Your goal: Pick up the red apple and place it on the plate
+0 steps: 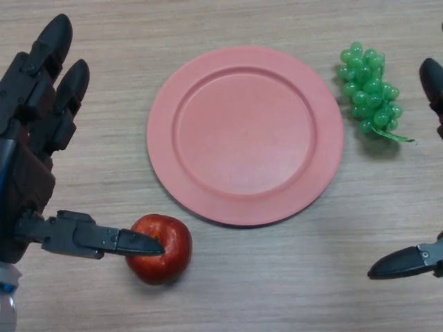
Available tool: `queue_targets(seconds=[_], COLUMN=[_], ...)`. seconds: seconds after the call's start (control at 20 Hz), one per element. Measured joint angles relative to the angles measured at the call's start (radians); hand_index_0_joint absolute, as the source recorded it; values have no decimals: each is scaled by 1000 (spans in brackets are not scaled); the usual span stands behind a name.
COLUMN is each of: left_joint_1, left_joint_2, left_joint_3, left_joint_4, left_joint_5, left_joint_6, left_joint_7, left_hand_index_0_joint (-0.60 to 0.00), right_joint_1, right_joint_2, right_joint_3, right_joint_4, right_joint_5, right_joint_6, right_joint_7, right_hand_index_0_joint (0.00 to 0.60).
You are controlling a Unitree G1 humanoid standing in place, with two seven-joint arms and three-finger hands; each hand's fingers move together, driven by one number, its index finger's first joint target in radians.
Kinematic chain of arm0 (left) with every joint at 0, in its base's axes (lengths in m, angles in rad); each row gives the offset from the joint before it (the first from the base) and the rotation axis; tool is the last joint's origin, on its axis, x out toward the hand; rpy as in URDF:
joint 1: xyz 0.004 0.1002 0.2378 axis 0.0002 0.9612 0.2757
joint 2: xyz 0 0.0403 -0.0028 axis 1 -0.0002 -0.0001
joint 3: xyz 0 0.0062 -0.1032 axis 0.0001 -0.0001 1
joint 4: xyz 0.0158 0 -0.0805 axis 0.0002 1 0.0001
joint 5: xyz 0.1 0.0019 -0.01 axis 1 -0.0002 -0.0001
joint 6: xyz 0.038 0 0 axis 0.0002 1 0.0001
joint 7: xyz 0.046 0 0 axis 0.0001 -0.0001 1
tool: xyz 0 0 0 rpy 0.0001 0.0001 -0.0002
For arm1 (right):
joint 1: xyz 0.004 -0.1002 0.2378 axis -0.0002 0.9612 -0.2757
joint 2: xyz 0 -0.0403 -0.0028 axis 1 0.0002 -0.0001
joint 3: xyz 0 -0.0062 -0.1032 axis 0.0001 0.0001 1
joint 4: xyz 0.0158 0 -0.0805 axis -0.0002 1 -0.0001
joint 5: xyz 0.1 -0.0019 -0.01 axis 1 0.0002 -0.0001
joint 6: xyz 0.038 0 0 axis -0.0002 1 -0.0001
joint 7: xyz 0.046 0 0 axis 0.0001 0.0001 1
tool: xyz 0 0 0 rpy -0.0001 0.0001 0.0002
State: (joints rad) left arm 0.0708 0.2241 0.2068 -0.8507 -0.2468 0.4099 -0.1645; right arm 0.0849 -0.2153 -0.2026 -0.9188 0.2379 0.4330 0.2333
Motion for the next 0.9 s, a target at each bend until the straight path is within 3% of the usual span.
queue_targets(seconds=[0.35, 0.55, 0.7, 0.9], left_joint_1=[11, 86, 155, 182], left_joint_2=[-7, -42, -47, -48], left_joint_3=[0, -13, -102, -200], left_joint_4=[-3, 4, 111, 299], left_joint_5=[11, 86, 89, 233], left_joint_6=[-2, -109, -213, -352], left_joint_7=[-1, -20, -23, -13], left_hand_index_0_joint=[0, 0, 0, 0], right_joint_1=[1, 1, 2, 8], right_joint_2=[0, 0, 0, 1], right_joint_3=[20, 56, 85, 84], right_joint_4=[0, 0, 0, 6], right_joint_5=[-6, -49, -49, -48], right_joint_6=[0, 0, 0, 0], right_joint_7=[12, 9, 9, 9], right_hand_index_0_joint=[0, 0, 0, 0])
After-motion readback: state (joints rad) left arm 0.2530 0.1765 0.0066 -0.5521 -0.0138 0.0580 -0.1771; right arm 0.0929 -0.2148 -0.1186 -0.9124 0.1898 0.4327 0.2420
